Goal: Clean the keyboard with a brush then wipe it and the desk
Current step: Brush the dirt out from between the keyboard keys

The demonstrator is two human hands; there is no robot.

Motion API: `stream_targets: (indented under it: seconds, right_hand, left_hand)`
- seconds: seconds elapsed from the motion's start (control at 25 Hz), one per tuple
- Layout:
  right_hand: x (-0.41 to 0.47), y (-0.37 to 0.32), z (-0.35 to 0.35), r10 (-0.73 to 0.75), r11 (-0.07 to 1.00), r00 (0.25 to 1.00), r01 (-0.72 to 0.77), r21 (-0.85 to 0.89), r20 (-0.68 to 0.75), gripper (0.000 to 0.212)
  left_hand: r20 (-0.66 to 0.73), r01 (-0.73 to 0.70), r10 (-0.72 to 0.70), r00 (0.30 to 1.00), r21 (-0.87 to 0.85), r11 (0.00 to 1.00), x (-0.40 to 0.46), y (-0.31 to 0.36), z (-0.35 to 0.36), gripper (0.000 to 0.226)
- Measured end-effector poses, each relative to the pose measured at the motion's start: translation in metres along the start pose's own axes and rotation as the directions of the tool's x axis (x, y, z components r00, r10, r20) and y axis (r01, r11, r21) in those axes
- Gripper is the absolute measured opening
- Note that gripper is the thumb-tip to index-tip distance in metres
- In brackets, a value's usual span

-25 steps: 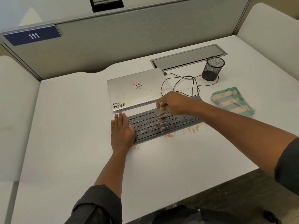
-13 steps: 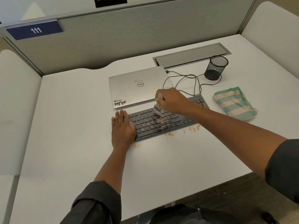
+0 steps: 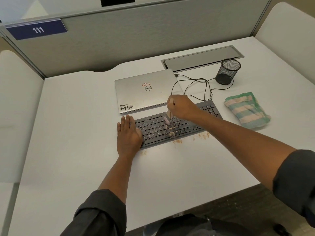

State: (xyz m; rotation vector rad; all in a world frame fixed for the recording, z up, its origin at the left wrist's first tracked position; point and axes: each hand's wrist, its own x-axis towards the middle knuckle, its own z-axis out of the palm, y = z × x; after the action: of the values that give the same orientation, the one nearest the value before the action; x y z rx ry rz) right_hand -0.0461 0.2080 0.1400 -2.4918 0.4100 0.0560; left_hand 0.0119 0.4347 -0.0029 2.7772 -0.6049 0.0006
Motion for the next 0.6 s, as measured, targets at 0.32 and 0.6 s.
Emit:
stream_targets:
  seconds: [0.32,0.6]
  right_hand:
    - [-0.003,-0.007,0.004,0.025,0.998,1.000,-0.026,0.061,0.017,0.020]
    - [-0.006,-0.012,0.010,0.099,0.995,0.968,-0.094,-0.031,0.232,0.035]
  left_hand:
    - [-0.004,0.002,-0.002,1.000,0.010,1.000,0.000,0.001,-0.001,0.071]
    - [0.011,0.014,-0.015,1.000,0.011,1.000,0.000,0.002,-0.002,0.062]
